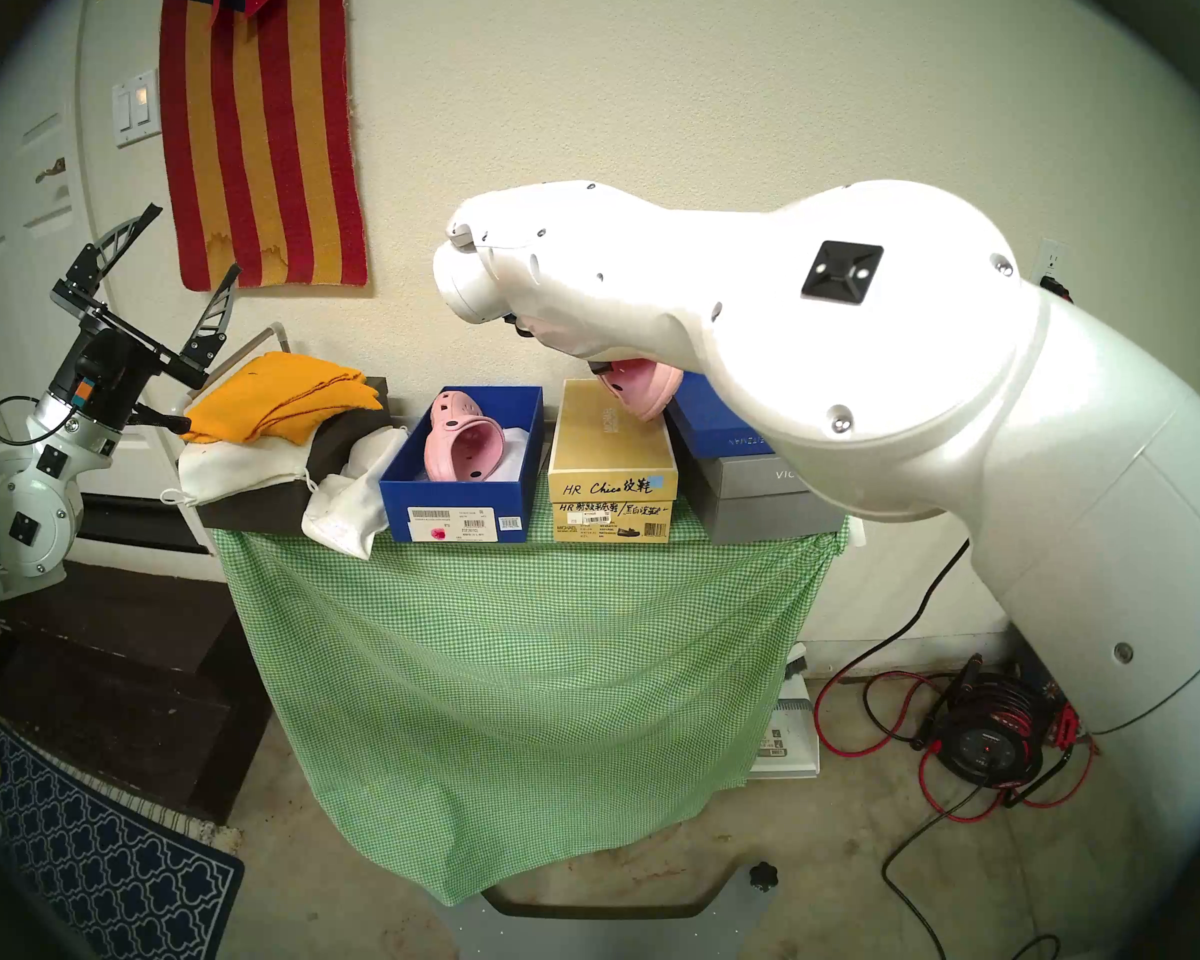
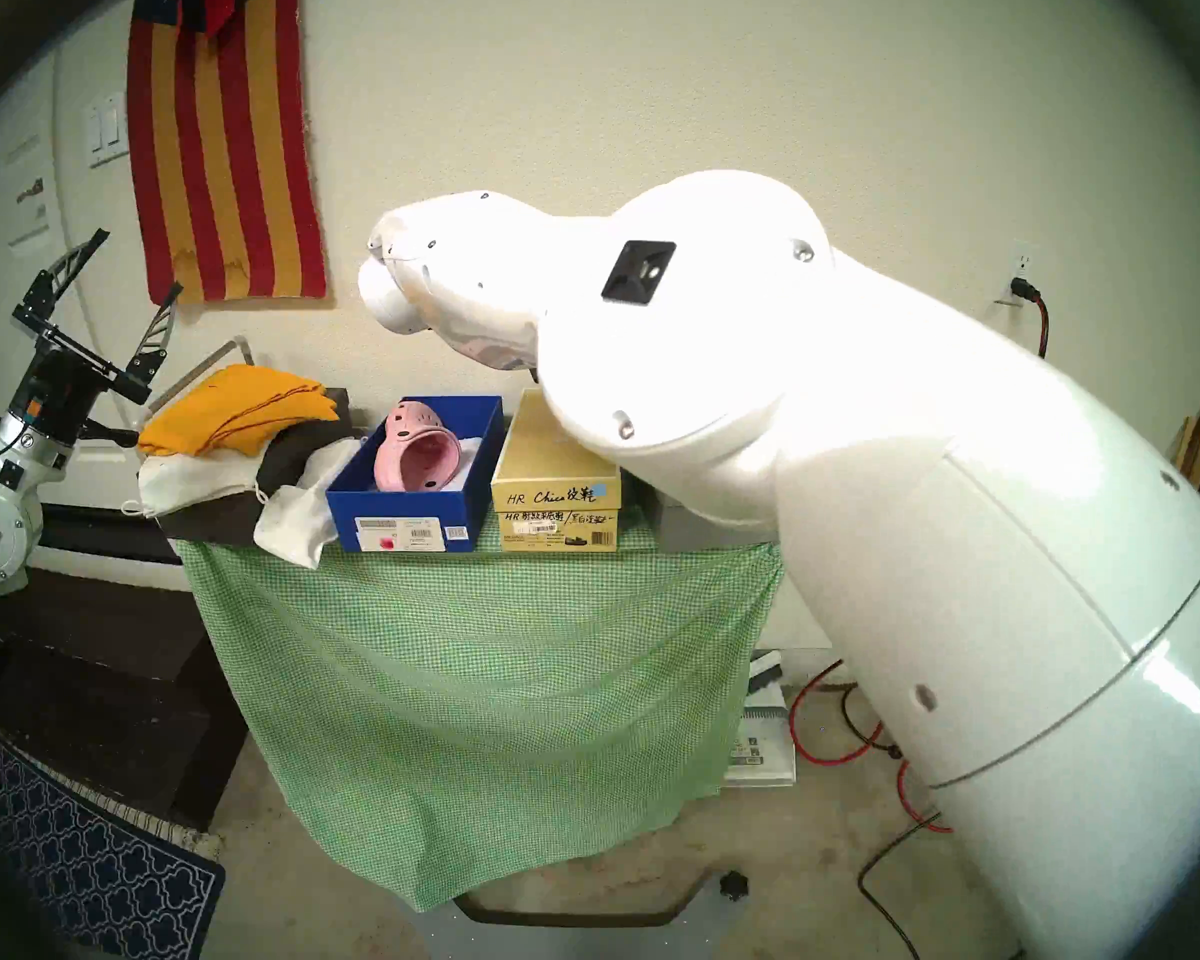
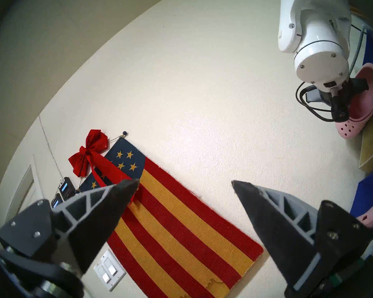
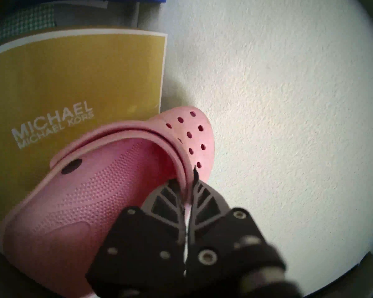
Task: Take shoe out of the box
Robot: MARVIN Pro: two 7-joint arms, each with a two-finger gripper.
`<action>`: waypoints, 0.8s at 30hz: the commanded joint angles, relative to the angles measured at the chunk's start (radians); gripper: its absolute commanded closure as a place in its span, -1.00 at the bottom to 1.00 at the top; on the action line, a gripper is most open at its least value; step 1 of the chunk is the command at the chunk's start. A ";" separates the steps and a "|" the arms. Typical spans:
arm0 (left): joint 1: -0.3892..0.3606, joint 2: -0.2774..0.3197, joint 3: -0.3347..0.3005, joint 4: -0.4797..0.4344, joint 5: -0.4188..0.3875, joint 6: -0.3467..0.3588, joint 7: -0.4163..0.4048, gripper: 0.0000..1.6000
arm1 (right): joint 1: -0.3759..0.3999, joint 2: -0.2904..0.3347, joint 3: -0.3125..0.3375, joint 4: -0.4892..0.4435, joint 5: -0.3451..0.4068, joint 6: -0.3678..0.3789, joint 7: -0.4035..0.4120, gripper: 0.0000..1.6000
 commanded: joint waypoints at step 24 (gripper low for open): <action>-0.001 0.000 0.000 0.001 0.001 0.000 -0.001 -1.00 | 0.100 0.339 0.107 -0.493 0.167 0.034 -0.054 -1.00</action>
